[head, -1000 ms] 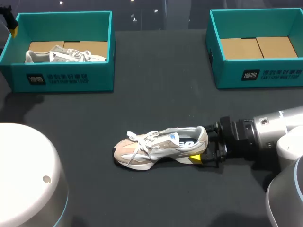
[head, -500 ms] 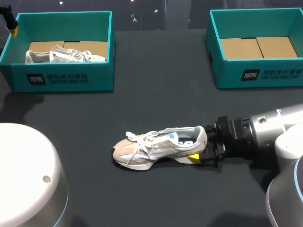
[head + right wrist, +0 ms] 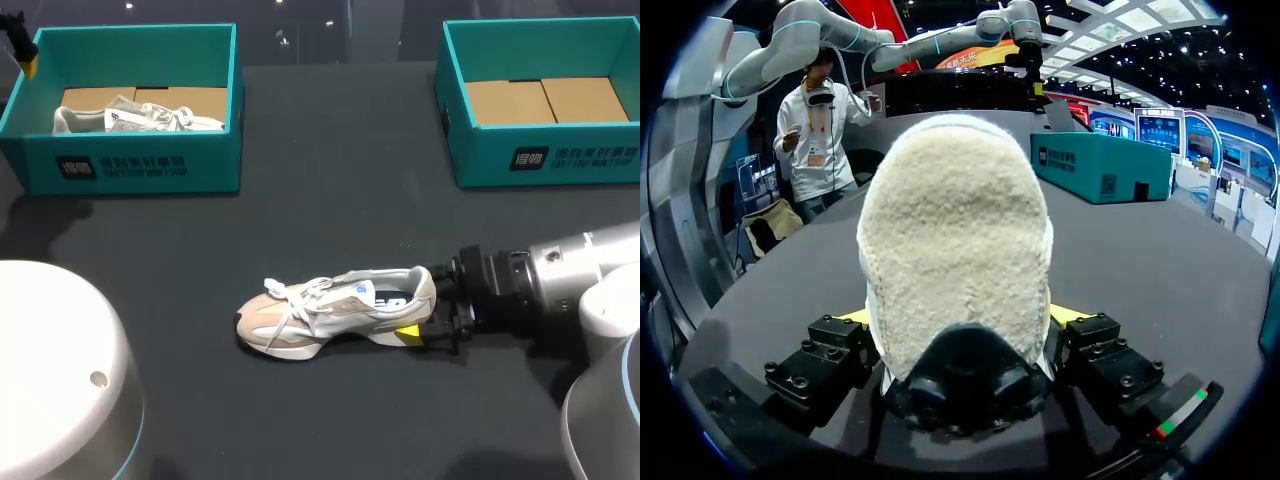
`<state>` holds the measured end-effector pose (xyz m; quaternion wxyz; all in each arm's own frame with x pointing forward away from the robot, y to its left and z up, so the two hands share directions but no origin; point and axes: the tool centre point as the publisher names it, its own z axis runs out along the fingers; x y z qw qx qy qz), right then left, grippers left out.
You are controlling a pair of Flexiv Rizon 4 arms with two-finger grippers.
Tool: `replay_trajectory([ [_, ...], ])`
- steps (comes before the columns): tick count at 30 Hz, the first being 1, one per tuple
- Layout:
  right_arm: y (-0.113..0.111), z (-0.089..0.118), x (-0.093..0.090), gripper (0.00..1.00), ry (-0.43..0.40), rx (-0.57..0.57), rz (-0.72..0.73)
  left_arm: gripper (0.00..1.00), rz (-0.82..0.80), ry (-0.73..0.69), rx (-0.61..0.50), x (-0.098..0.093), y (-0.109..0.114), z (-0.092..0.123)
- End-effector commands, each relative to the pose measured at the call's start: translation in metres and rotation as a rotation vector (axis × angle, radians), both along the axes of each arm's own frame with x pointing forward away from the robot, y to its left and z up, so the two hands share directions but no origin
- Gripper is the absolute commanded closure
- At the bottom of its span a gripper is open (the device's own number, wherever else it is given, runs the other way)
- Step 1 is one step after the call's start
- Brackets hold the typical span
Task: Take the shoe out of the shoebox, open the shoe tongue, remove and reinsert the insole, then place the shoe into the shoebox
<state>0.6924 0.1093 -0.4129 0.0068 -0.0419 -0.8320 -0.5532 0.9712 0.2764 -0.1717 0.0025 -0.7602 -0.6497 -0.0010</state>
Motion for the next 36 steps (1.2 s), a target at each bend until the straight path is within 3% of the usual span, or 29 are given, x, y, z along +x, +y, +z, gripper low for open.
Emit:
replay_trajectory([
  [1,0.003,0.0,-0.001,1.0,0.0,-0.004,-0.003,0.0,0.073,-0.05,0.004,-0.016,-0.014,0.002],
  [9,0.003,0.0,-0.001,1.0,0.0,-0.004,-0.003,0.0,0.802,0.051,0.048,-0.068,-0.083,0.011],
  [10,0.003,0.0,-0.001,1.0,0.0,-0.004,-0.003,0.0,0.832,0.072,0.026,-0.077,-0.088,0.013],
  [11,0.003,0.0,-0.001,1.0,0.0,-0.004,-0.003,0.0,0.825,0.005,0.011,-0.086,-0.094,0.017],
  [22,0.003,0.0,-0.001,1.0,0.0,-0.004,-0.003,0.0,0.825,0.005,0.011,-0.086,-0.094,0.017],
  [24,0.003,0.0,-0.001,1.0,0.0,-0.004,-0.003,0.0,0.833,0.05,-0.039,-0.096,-0.101,0.023],
  [27,0.003,0.0,-0.001,1.0,0.0,-0.004,-0.003,0.0,0.968,0.027,-0.035,-0.12,-0.125,0.021],
  [33,0.003,0.0,-0.001,1.0,0.0,-0.004,-0.003,0.0,1.516,0.005,0.189,-0.161,-0.184,0.004],
  [36,0.003,0.0,-0.001,1.0,0.0,-0.004,-0.003,0.0,1.623,-0.044,0.13,-0.167,-0.199,-0.002],
])
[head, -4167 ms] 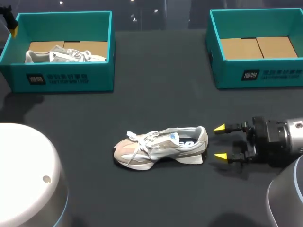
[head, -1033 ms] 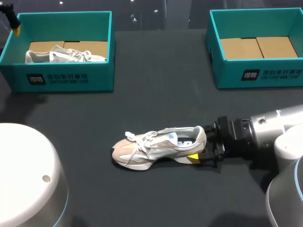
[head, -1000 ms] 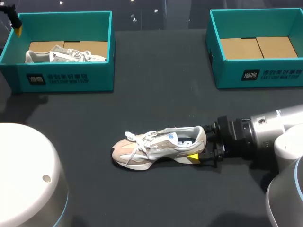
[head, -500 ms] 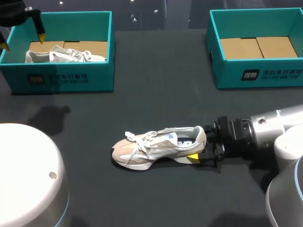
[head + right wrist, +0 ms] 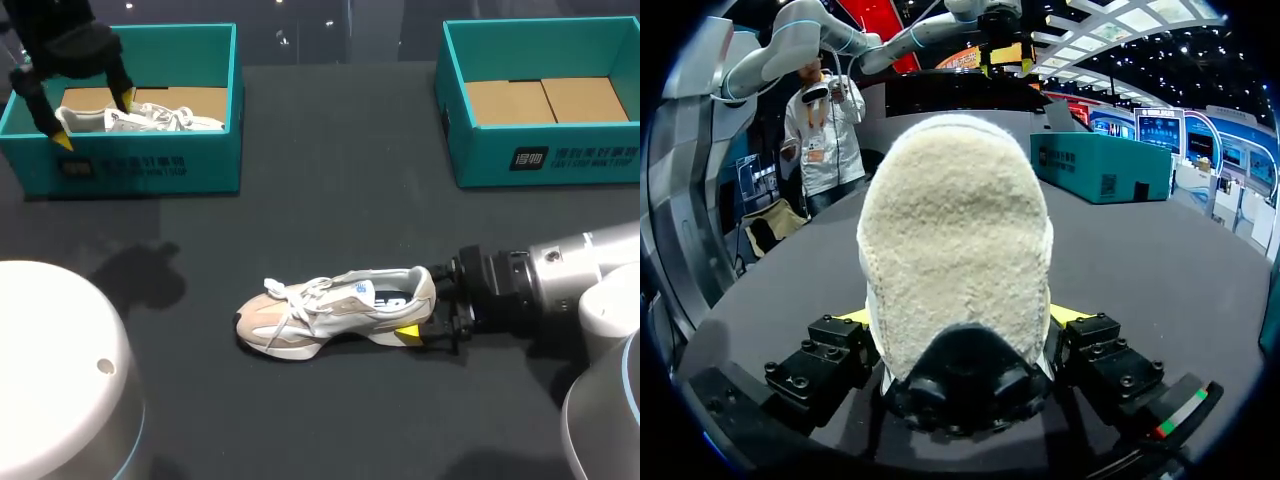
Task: Take the shoe out of the shoebox, open the shoe tongue, remove and reinsert the insole, then place the shoe into the shoebox
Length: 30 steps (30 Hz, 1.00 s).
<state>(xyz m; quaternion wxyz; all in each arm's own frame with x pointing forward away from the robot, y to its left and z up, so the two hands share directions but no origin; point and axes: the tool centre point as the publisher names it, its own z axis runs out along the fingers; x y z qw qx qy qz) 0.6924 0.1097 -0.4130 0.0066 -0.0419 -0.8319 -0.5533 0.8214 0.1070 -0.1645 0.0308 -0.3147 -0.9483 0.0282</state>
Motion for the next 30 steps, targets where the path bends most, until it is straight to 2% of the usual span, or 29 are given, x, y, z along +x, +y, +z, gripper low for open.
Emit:
replay_trajectory([
  [1,0.002,0.0,-0.001,1.0,0.0,-0.004,-0.002,0.0,0.533,-0.033,0.175,-0.017,-0.03,-0.01],
  [11,0.002,0.0,-0.001,1.0,0.0,-0.004,-0.002,0.0,0.533,-0.033,0.175,-0.017,-0.03,-0.01],
  [12,0.002,0.0,-0.001,1.0,0.0,-0.004,-0.002,0.0,0.582,0.026,0.182,-0.018,-0.034,-0.008],
  [14,0.002,0.0,-0.001,1.0,0.0,-0.004,-0.002,0.0,0.685,0.029,0.155,-0.027,-0.045,-0.012],
  [18,0.002,0.0,-0.001,1.0,0.0,-0.004,-0.002,0.0,0.919,0.03,0.175,-0.058,-0.085,-0.029],
  [19,0.002,0.0,-0.001,1.0,0.0,-0.004,-0.002,0.0,1.016,0.042,0.208,-0.063,-0.098,-0.032],
  [23,0.002,0.0,-0.001,1.0,0.0,-0.004,-0.002,0.0,1.429,-0.054,0.214,-0.08,-0.141,-0.044],
  [30,0.002,0.0,-0.001,1.0,0.0,-0.004,-0.002,0.0,1.429,-0.054,0.214,-0.08,-0.141,-0.044],
])
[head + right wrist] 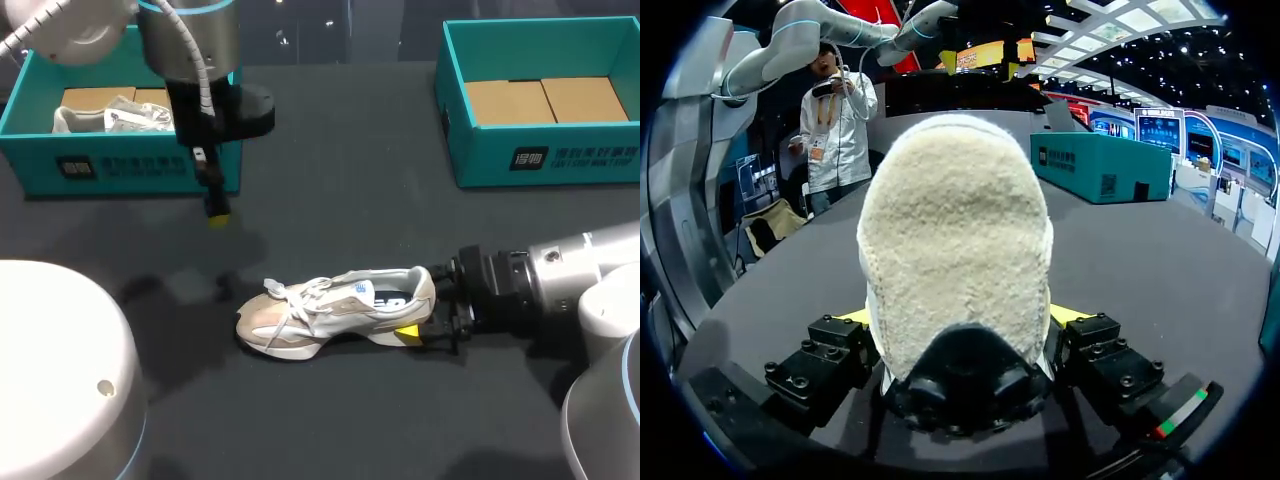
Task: Take the shoe out of the shoebox, open the shoe tongue, remove and reinsert the insole, then place the shoe into the shoebox
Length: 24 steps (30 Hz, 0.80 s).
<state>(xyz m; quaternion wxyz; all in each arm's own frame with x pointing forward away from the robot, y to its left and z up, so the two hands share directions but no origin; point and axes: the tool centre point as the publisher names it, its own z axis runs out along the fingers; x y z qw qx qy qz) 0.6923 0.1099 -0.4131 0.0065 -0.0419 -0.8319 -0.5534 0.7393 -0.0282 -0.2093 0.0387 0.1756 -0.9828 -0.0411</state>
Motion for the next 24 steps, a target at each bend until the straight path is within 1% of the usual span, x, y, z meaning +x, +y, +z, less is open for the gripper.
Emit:
replay_trajectory([
  [1,0.002,0.0,-0.001,1.0,0.0,-0.004,-0.002,0.0,0.437,-0.059,0.068,0.002,-0.006,0.0],
  [5,0.002,0.0,-0.001,1.0,0.0,-0.004,-0.002,0.0,0.437,-0.059,0.068,0.002,-0.006,0.0],
  [6,0.002,0.0,-0.001,1.0,0.0,-0.004,-0.002,0.0,0.516,-0.071,0.085,-0.003,-0.015,-0.003],
  [7,0.002,0.0,-0.001,1.0,0.0,-0.004,-0.002,0.0,0.554,-0.073,0.102,-0.006,-0.02,-0.004],
  [9,0.002,0.0,-0.001,1.0,0.0,-0.004,-0.002,0.0,0.684,-0.085,0.132,-0.021,-0.042,-0.007],
  [10,0.002,0.0,-0.001,1.0,0.0,-0.004,-0.002,0.0,0.719,-0.102,0.137,-0.026,-0.047,-0.009],
  [13,0.002,0.0,-0.001,1.0,0.0,-0.004,-0.002,0.0,0.888,-0.131,0.174,-0.044,-0.078,-0.012],
  [14,0.002,0.0,-0.001,1.0,0.0,-0.004,-0.002,0.0,0.976,-0.132,0.203,-0.047,-0.09,-0.013],
  [15,0.002,0.0,-0.001,1.0,0.0,-0.004,-0.002,0.0,1.044,-0.107,0.211,-0.05,-0.104,-0.013],
  [16,0.002,0.0,-0.001,1.0,0.0,-0.004,-0.002,0.0,1.099,-0.107,0.228,-0.051,-0.11,-0.014],
  [17,0.002,0.0,-0.001,1.0,0.0,-0.004,-0.002,0.0,1.202,-0.124,0.25,-0.051,-0.122,-0.017],
  [24,0.002,0.0,-0.001,1.0,0.0,-0.004,-0.002,0.0,1.202,-0.124,0.25,-0.051,-0.122,-0.017],
])
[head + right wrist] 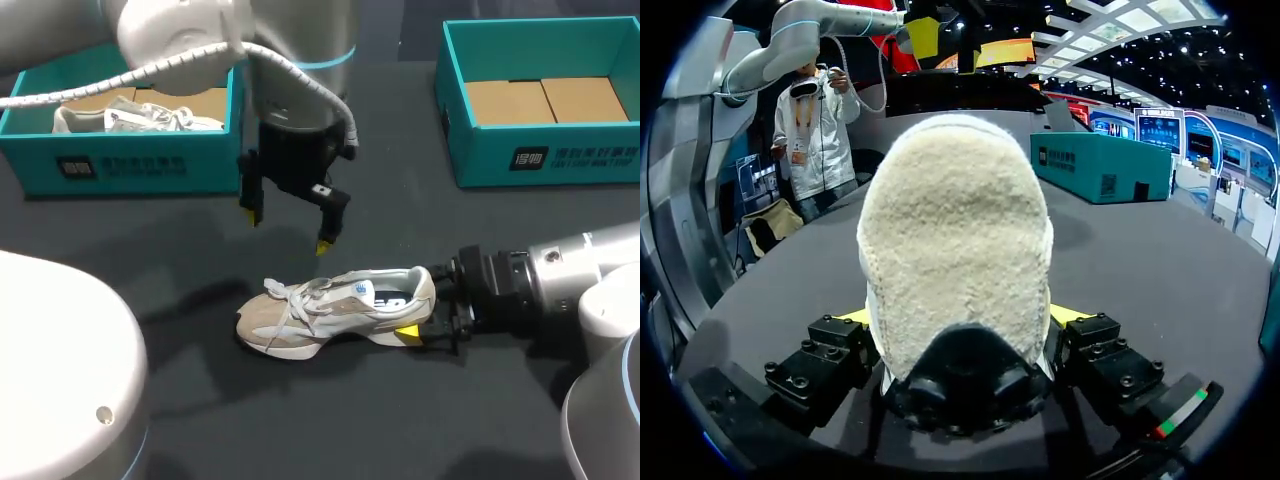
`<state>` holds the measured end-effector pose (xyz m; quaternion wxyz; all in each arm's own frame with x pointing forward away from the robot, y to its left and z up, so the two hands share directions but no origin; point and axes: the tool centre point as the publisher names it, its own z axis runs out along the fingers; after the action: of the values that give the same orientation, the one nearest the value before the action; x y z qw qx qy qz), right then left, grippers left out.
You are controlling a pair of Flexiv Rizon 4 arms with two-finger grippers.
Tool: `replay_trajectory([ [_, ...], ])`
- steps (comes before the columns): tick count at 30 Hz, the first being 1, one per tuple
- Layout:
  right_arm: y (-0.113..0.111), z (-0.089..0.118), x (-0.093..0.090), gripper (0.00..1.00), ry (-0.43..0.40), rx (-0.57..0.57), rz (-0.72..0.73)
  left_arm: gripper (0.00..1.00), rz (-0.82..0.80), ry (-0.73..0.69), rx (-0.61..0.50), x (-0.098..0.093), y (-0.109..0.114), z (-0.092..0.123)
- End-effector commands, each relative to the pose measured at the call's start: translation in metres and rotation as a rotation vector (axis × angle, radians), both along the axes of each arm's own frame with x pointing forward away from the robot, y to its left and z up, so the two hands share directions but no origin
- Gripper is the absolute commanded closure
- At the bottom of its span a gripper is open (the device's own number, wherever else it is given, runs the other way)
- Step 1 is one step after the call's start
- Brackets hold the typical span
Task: Take the shoe out of the shoebox, open the shoe tongue, remove and reinsert the insole, then place the shoe into the shoebox
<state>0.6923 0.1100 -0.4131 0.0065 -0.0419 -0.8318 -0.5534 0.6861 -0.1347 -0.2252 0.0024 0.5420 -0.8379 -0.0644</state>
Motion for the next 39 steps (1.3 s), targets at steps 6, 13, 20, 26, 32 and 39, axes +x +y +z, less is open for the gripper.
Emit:
replay_trajectory([
  [6,0.002,0.0,-0.001,1.0,0.0,-0.004,-0.002,0.0,0.453,-0.013,0.168,0.002,-0.021,-0.005],
  [13,0.002,0.0,-0.001,1.0,0.0,-0.004,-0.002,0.0,0.638,-0.104,0.248,-0.009,-0.051,-0.024],
  [20,0.002,0.0,-0.001,1.0,0.0,-0.004,-0.002,0.0,0.638,-0.104,0.248,-0.009,-0.051,-0.024],
  [26,0.002,0.0,-0.001,1.0,0.0,-0.004,-0.002,0.0,0.605,-0.086,0.241,-0.01,-0.06,-0.033],
  [32,0.002,0.0,-0.001,1.0,0.0,-0.004,-0.002,0.0,0.585,-0.056,0.256,-0.004,-0.075,-0.048],
  [39,0.002,0.0,-0.001,1.0,0.0,-0.004,-0.002,0.0,0.57,-0.031,0.298,-0.002,-0.088,-0.064],
])
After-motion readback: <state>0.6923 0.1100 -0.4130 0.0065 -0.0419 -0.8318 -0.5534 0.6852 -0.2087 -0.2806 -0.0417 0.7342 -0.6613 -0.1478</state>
